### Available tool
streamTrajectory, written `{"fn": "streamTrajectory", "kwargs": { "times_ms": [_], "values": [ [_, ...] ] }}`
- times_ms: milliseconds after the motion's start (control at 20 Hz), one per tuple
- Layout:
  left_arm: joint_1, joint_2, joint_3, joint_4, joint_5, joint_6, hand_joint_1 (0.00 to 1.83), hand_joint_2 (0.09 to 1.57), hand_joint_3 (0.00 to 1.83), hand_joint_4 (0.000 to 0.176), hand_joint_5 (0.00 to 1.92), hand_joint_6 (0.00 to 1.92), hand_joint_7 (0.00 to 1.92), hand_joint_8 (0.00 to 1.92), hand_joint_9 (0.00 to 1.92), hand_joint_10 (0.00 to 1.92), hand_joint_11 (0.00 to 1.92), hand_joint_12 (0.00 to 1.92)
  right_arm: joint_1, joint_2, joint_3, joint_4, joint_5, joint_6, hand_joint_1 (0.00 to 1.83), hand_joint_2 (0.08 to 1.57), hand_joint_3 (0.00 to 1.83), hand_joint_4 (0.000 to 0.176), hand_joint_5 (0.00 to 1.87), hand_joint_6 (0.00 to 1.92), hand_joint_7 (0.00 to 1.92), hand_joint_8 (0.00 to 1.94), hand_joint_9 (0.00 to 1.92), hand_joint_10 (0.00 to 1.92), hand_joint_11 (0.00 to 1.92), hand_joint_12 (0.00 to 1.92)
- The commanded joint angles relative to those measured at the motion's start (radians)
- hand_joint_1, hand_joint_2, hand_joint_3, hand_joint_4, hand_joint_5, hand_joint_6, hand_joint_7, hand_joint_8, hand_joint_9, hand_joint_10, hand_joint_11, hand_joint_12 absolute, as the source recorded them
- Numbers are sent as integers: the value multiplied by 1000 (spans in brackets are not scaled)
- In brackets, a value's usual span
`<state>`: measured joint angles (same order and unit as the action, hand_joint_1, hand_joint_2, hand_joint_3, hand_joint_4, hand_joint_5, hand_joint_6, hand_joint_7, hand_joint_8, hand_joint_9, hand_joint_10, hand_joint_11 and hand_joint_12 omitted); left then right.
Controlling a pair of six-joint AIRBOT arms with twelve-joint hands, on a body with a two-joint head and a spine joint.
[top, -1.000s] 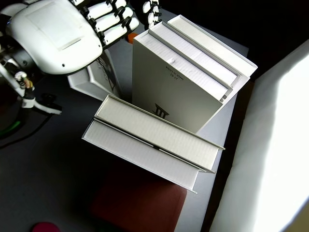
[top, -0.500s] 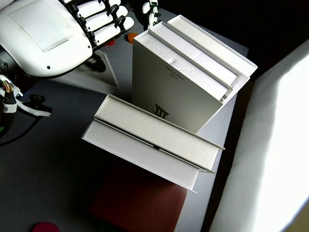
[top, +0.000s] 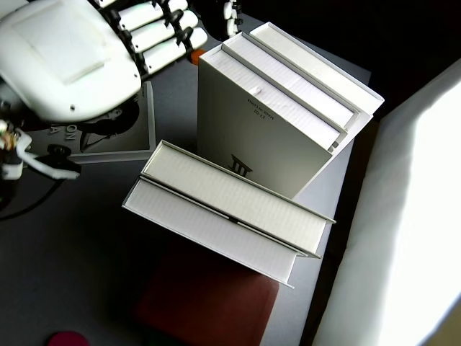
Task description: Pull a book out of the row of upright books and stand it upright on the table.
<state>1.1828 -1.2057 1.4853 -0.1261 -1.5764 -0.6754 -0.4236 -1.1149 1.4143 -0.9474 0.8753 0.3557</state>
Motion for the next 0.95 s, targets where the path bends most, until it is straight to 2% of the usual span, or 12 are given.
{"fn": "streamTrajectory", "kwargs": {
  "times_ms": [0,50,100,150,200,250,300,350,400,500,750,900],
  "values": [
    [-17,-3,6,-5,-95,-11,957,832,0,55,315,0,201,0,234,1,0,973,6,6,-8,81,69,2,275,1174,0,152,30,0,0,0,0,0,0,326],
    [-26,-4,9,6,-87,-11,957,819,0,41,283,0,180,0,235,2,0,969,2,18,-20,83,64,-9,297,1103,0,171,27,0,0,0,0,0,0,161],
    [-31,-6,11,14,-82,-11,965,820,0,16,242,0,151,0,220,0,0,973,-4,29,-34,104,60,-43,258,1083,0,154,12,0,0,0,0,0,0,232],
    [-34,-7,13,20,-76,-11,964,807,0,16,238,2,162,6,219,1,0,970,-5,36,-43,108,58,-58,211,1083,2,153,2,0,0,0,0,0,0,253],
    [-34,-9,15,22,-73,-11,963,810,0,15,251,3,191,8,220,1,0,988,-6,39,-48,109,57,-65,163,1097,2,158,0,0,0,0,0,0,0,100],
    [-34,-11,16,23,-74,-11,957,816,0,8,276,6,240,13,239,6,0,1033,-6,40,-49,109,57,-66,149,1101,1,146,0,0,0,0,0,0,0,19],
    [-36,-13,17,24,-75,-11,953,819,0,0,302,8,281,14,272,14,0,1112,-7,40,-50,109,57,-66,133,1097,0,167,0,0,0,0,0,0,0,3],
    [-40,-16,18,30,-73,-11,953,816,0,5,312,10,284,11,280,15,0,1130,-7,40,-51,110,56,-66,123,1110,5,172,0,0,0,0,0,0,0,0],
    [-46,-20,22,37,-68,-11,933,819,0,0,311,5,272,4,271,8,0,1165,-10,43,-52,111,56,-66,142,1116,6,175,0,0,0,0,0,0,0,0],
    [-55,-22,26,43,-65,-11,920,833,2,0,312,1,268,0,268,3,0,1251,-11,45,-55,113,56,-66,137,1125,8,176,0,0,0,0,0,0,0,0],
    [-60,-26,30,49,-62,-11,939,808,0,0,296,2,283,4,269,5,0,1194,-16,56,-65,113,57,-66,173,1051,0,176,0,0,0,0,0,0,37,25],
    [-61,-26,33,49,-56,-11,924,806,0,0,316,6,306,10,303,16,0,1218,-21,63,-68,113,56,-68,196,1007,0,176,0,0,0,0,0,0,0,365]
  ]
}}
